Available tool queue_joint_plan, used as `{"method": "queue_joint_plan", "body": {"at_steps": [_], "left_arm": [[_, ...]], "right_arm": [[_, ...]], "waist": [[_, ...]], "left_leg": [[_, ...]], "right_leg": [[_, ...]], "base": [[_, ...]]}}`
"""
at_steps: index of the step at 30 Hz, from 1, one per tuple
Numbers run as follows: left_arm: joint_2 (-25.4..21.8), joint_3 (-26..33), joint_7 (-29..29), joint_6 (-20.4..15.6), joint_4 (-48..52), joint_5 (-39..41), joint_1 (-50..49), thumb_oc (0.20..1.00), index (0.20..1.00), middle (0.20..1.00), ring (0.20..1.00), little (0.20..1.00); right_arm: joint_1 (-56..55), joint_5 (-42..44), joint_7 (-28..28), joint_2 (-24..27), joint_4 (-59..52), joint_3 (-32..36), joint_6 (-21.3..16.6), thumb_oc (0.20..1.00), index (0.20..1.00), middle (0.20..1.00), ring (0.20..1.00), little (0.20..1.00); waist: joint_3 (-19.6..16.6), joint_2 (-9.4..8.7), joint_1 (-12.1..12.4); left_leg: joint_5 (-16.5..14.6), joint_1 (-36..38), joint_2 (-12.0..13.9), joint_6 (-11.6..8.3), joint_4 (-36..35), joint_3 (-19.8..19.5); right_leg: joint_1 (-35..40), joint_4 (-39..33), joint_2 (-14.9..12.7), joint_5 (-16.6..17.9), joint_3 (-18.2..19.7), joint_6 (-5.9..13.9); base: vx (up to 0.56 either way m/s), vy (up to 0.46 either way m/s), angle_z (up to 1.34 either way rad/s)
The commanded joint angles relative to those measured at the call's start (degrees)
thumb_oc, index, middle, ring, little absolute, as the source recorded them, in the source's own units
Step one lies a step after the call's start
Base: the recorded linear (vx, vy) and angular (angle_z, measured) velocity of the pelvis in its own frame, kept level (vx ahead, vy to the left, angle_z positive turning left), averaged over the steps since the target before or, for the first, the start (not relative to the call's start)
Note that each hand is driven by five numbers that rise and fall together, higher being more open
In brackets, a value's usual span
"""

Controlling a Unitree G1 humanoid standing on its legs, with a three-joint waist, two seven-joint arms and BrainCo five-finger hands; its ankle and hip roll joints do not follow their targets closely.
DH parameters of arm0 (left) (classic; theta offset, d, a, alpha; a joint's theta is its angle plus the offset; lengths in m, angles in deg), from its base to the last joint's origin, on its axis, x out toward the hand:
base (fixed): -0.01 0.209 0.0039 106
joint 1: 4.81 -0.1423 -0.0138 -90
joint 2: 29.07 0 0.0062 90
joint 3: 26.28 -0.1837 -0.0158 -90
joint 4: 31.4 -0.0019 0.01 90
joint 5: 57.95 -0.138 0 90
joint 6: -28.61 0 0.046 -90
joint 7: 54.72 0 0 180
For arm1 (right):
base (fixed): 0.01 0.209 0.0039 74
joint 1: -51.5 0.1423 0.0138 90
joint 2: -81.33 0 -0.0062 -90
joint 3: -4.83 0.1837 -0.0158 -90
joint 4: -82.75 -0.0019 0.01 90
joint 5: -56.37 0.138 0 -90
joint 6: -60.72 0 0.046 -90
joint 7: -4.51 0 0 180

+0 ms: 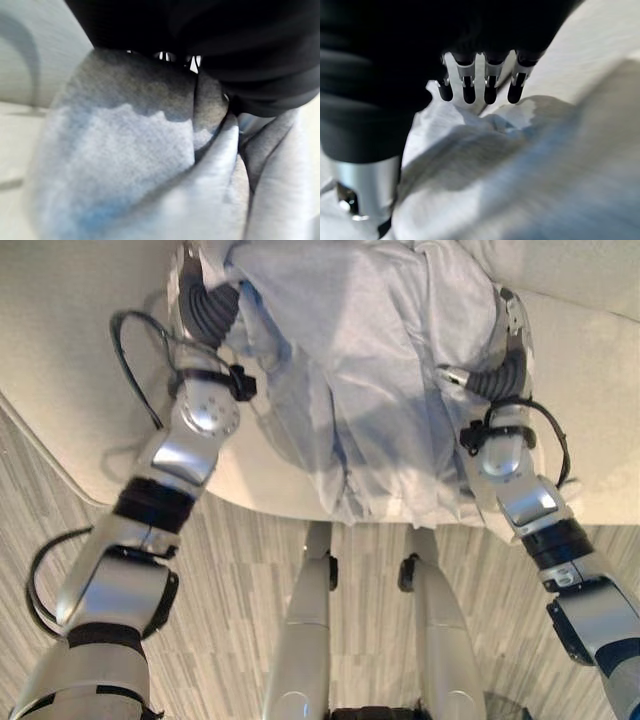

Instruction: Hang the clothes on the sofa on the clothes rack.

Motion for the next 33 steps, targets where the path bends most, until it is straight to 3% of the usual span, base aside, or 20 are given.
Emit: {"method": "queue_joint_plan", "body": {"at_steps": [1,6,11,19,22,23,27,33], "left_arm": [[2.26,3.64,-1.23,-2.27,3.50,-5.03,0.39,0.200,0.200,0.200,0.200,0.200],[4.72,7.23,0.41,-2.33,13.01,-8.24,-7.36,0.200,0.200,0.200,0.200,0.200],[5.38,7.20,1.64,-2.60,15.53,-8.27,-8.45,0.200,0.200,0.200,0.200,0.200],[5.53,5.62,4.42,-3.39,16.68,-5.29,-7.67,0.200,0.200,0.200,0.200,0.200],[4.75,4.77,6.25,-3.92,16.36,-3.74,-7.40,0.200,0.200,0.200,0.200,0.200],[4.57,3.83,7.14,-3.99,15.55,-2.68,-6.77,0.200,0.200,0.200,0.200,0.200],[4.17,0.59,9.35,-4.21,16.94,-0.77,-5.55,0.200,0.200,0.200,0.200,0.200],[3.72,-0.81,10.65,-4.03,17.78,-0.78,-4.74,0.200,0.200,0.200,0.200,0.200]], "right_arm": [[-0.53,-2.94,1.10,0.05,-0.20,1.98,0.86,1.000,1.000,1.000,1.000,1.000],[0.71,-6.18,2.41,-0.46,1.46,3.15,4.08,1.000,1.000,1.000,1.000,1.000],[5.32,-5.62,3.33,-1.14,4.57,2.43,5.15,1.000,1.000,1.000,1.000,1.000],[12.97,4.92,2.97,-2.22,8.64,1.08,1.57,1.000,1.000,1.000,1.000,1.000],[17.69,9.61,-3.21,-1.46,12.86,-4.91,0.02,1.000,1.000,1.000,1.000,1.000],[22.41,11.39,-7.45,-1.51,20.84,-10.06,1.16,0.200,0.200,0.200,0.200,0.200],[30.21,12.95,-14.09,-5.36,49.56,-17.77,3.95,0.200,0.200,0.200,0.200,0.200],[30.97,3.75,-17.38,-6.74,59.11,-22.89,5.99,0.200,0.200,0.200,0.200,0.200]], "waist": [[-1.67,2.40,-0.41],[-1.99,3.50,1.35],[-2.30,4.02,2.63],[-2.64,4.42,4.45],[-2.61,3.65,5.41],[-2.53,3.16,5.94],[-2.69,3.45,7.44],[-2.69,4.06,8.04]], "left_leg": [[-4.23,5.37,-2.52,2.52,-2.57,-5.36],[-4.31,6.50,-2.72,2.53,-3.18,-5.97],[-4.21,7.15,-2.92,2.44,-3.47,-6.28],[-4.24,7.96,-3.45,2.24,-3.38,-6.68],[-4.63,8.81,-3.13,2.02,-3.32,-6.86],[-4.59,9.10,-3.09,1.95,-3.10,-7.00],[-3.86,10.77,-3.31,1.69,-3.55,-7.32],[-3.83,12.10,-3.38,1.53,-3.75,-7.42]], "right_leg": [[2.72,0.58,-4.38,-1.65,4.41,6.89],[3.81,0.58,-4.70,-1.99,4.09,6.91],[4.77,0.58,-5.02,-2.11,3.84,6.97],[6.11,0.58,-5.68,-2.08,3.13,7.16],[7.10,0.58,-5.61,-2.38,2.90,7.08],[7.55,0.58,-5.54,-2.28,2.81,6.99],[9.71,0.58,-5.66,-2.15,2.19,7.10],[11.17,0.58,-5.84,-2.29,1.59,7.23]], "base": [[0.00,-0.005,0.11],[0.00,0.001,0.03],[0.00,0.000,0.04],[-0.01,-0.007,0.06],[-0.02,-0.046,0.09],[-0.03,-0.076,0.14],[-0.03,-0.050,0.12],[-0.01,-0.002,0.05]]}}
